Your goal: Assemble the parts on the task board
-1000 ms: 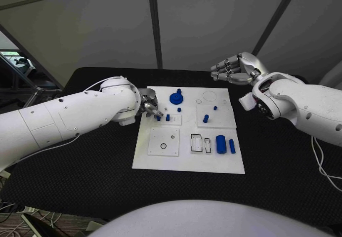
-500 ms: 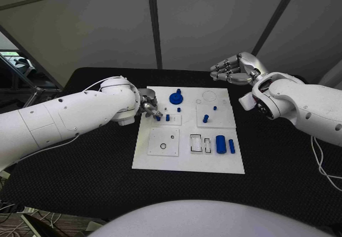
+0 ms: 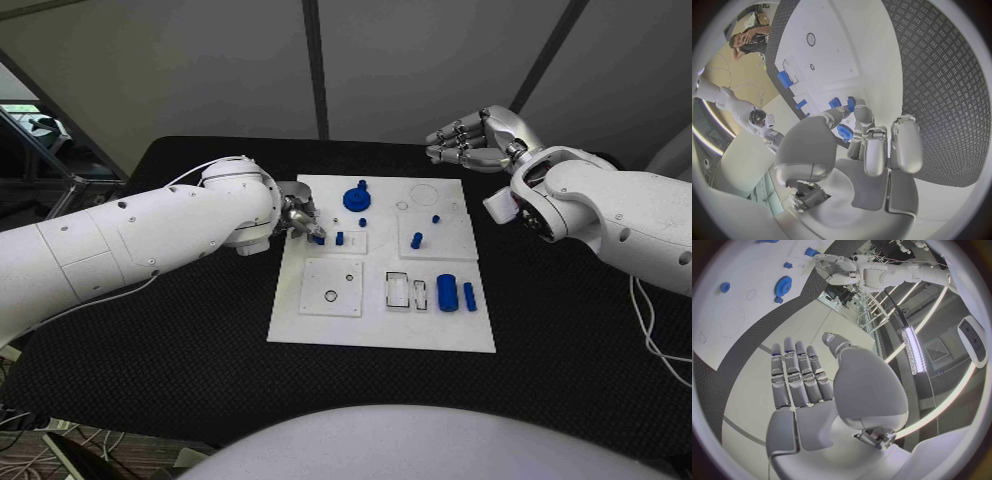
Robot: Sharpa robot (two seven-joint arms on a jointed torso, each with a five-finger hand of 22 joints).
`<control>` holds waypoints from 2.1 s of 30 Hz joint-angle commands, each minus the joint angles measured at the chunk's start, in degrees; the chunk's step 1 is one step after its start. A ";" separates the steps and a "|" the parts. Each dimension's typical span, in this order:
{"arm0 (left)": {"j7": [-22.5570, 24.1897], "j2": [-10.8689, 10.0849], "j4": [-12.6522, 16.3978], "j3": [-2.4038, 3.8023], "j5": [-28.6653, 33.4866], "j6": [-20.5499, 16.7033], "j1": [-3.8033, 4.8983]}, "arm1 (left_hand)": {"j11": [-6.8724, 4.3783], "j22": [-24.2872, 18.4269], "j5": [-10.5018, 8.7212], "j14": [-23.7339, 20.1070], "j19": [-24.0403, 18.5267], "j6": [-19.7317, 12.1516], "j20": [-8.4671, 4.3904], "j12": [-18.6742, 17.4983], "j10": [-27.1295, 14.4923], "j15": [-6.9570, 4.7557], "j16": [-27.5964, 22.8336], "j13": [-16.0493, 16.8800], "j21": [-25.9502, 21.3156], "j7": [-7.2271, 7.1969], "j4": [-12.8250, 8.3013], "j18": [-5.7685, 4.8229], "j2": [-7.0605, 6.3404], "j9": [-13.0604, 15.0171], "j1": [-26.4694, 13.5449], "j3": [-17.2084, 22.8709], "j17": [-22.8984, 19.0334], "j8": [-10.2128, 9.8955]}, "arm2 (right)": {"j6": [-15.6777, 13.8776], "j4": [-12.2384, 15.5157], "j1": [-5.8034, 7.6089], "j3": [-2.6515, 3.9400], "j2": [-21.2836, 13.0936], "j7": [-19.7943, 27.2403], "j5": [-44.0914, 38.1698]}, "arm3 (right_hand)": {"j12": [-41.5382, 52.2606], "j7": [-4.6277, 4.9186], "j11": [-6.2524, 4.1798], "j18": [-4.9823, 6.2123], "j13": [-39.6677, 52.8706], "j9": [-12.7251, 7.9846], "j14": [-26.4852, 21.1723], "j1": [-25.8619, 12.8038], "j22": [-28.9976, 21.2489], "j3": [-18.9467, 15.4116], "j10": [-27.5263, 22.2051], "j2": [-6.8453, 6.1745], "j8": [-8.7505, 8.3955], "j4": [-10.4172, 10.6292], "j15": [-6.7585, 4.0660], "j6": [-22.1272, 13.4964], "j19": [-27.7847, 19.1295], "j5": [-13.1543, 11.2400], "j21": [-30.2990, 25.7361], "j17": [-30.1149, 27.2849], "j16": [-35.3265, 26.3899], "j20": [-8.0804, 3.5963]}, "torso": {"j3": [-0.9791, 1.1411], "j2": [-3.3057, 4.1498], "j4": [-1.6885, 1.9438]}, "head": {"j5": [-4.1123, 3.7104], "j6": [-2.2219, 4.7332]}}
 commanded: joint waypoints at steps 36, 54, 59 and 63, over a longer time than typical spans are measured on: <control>-0.14 0.74 0.11 -0.55 0.58 1.49 -0.73 | -1.92 6.95 0.14 5.69 1.99 2.39 -0.91 2.59 3.26 -0.89 1.42 2.87 1.36 -1.00 0.79 -4.86 -0.45 0.03 -4.31 -4.22 14.55 0.18 | 0.48 -0.06 0.09 0.05 0.01 0.32 -0.06 | 0.39 0.21 -0.03 0.40 0.01 0.03 -0.36 0.17 -0.01 -0.30 -0.52 0.45 -0.18 -0.05 -0.09 -0.30 0.49 0.40 -0.24 -0.09 -0.09 0.04 | 0.02 0.00 -0.03 | -0.12 0.01; -0.20 0.96 -0.70 -0.53 0.58 0.30 -0.72 | -2.00 7.08 0.15 5.71 2.05 2.76 -0.97 2.88 3.49 -0.94 1.49 3.25 1.45 -1.09 1.39 -4.89 -0.01 0.01 -4.68 -5.18 14.62 0.14 | 0.46 -0.08 0.09 0.05 0.01 0.33 -0.06 | 0.39 0.21 -0.03 0.40 0.01 0.03 -0.36 0.17 -0.01 -0.30 -0.52 0.45 -0.18 -0.05 -0.09 -0.30 0.49 0.40 -0.24 -0.09 -0.09 0.04 | 0.00 0.03 -0.06 | -0.28 0.01; -0.16 0.92 -0.82 -0.51 0.58 -0.45 -0.72 | -1.94 6.91 0.06 5.65 1.96 2.80 -0.95 2.62 3.27 -0.91 1.31 2.94 1.14 -0.98 2.39 -4.84 0.02 -0.05 -5.71 -6.90 14.42 -0.04 | 0.46 -0.12 0.09 0.05 0.04 0.36 -0.06 | 0.39 0.21 -0.03 0.40 0.01 0.03 -0.36 0.17 -0.01 -0.30 -0.52 0.45 -0.18 -0.05 -0.09 -0.30 0.49 0.40 -0.24 -0.09 -0.09 0.04 | -0.03 0.02 -0.03 | -0.35 0.01; -0.15 0.83 -0.87 -0.50 0.59 -0.82 -0.72 | -1.89 6.91 0.06 5.64 1.95 2.87 -0.97 2.60 3.21 -0.90 1.29 2.93 1.07 -0.95 2.94 -4.82 0.24 -0.07 -6.10 -8.05 14.39 -0.13 | 0.48 -0.16 0.09 0.05 0.07 0.37 -0.06 | 0.39 0.21 -0.03 0.40 0.01 0.03 -0.36 0.17 -0.01 -0.30 -0.52 0.45 -0.18 -0.05 -0.09 -0.30 0.49 0.40 -0.24 -0.09 -0.09 0.04 | -0.01 0.01 -0.03 | -0.36 0.01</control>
